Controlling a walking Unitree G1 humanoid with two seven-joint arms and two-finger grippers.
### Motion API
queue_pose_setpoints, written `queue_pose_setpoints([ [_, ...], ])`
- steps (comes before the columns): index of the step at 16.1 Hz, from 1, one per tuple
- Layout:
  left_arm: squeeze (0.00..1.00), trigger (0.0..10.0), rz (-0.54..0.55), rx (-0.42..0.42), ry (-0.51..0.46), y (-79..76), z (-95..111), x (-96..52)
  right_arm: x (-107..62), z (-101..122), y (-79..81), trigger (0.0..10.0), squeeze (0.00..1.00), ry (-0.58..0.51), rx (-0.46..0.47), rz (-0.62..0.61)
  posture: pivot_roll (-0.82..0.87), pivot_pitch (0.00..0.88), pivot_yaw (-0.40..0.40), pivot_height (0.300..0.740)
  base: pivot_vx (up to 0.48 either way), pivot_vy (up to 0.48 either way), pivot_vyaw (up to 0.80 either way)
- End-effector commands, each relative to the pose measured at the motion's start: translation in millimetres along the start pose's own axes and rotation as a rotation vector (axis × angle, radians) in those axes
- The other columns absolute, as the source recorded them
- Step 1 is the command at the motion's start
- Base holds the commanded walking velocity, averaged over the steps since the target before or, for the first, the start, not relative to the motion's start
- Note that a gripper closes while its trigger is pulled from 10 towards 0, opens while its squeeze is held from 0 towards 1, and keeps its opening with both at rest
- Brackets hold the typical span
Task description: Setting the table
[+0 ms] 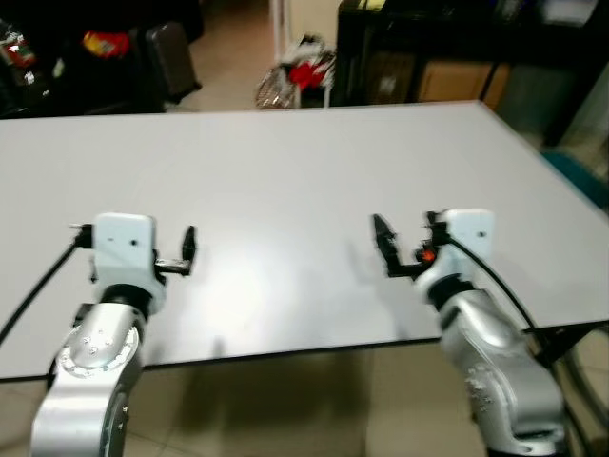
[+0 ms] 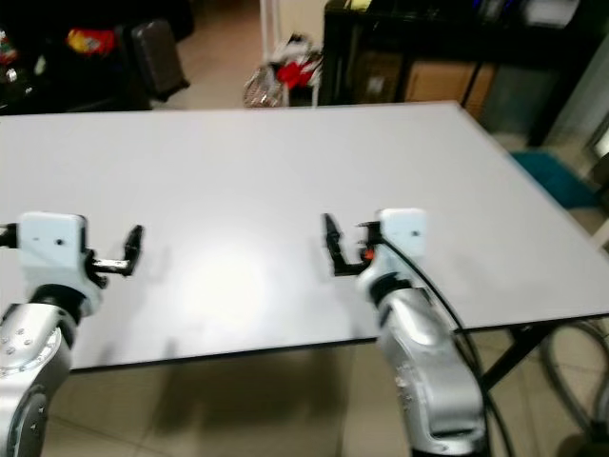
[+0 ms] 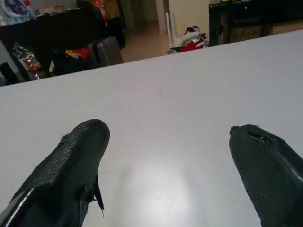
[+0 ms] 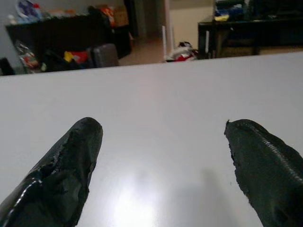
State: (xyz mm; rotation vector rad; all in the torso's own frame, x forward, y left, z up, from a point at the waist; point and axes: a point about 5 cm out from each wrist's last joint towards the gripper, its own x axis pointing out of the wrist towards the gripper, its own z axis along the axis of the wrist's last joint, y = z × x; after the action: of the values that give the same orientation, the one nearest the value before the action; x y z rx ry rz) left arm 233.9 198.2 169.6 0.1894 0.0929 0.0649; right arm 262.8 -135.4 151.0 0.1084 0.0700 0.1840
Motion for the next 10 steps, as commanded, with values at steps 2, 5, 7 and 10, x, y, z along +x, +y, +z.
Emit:
queue_pose_setpoints([
  [2,0.0,10.0,0.017,0.013,0.0,5.6,0.4,-1.6,1.8,0.9,6.3,10.0,0.0,-0.009,0.007,0.032,-0.09,0.0,0.031,0.74,0.0,0.298,0.0],
  [5,0.0,10.0,0.022,0.011,-0.001,6.5,0.8,-2.6,2.9,1.2,10.0,10.0,0.0,-0.011,-0.013,0.064,-0.08,0.0,0.025,0.74,0.0,0.3,0.17],
  [7,0.0,10.0,0.023,0.011,-0.004,5.9,1.5,-3.7,4.0,0.9,12.0,10.0,0.0,-0.013,-0.009,0.082,-0.08,0.0,0.021,0.74,0.0,0.313,0.8],
  [10,0.0,10.0,0.03,0.016,-0.005,7.5,1.7,-5.0,5.1,0.4,14.0,10.0,0.0,-0.014,-0.003,0.093,-0.07,0.0,0.015,0.74,0.0,0.311,0.8],
])
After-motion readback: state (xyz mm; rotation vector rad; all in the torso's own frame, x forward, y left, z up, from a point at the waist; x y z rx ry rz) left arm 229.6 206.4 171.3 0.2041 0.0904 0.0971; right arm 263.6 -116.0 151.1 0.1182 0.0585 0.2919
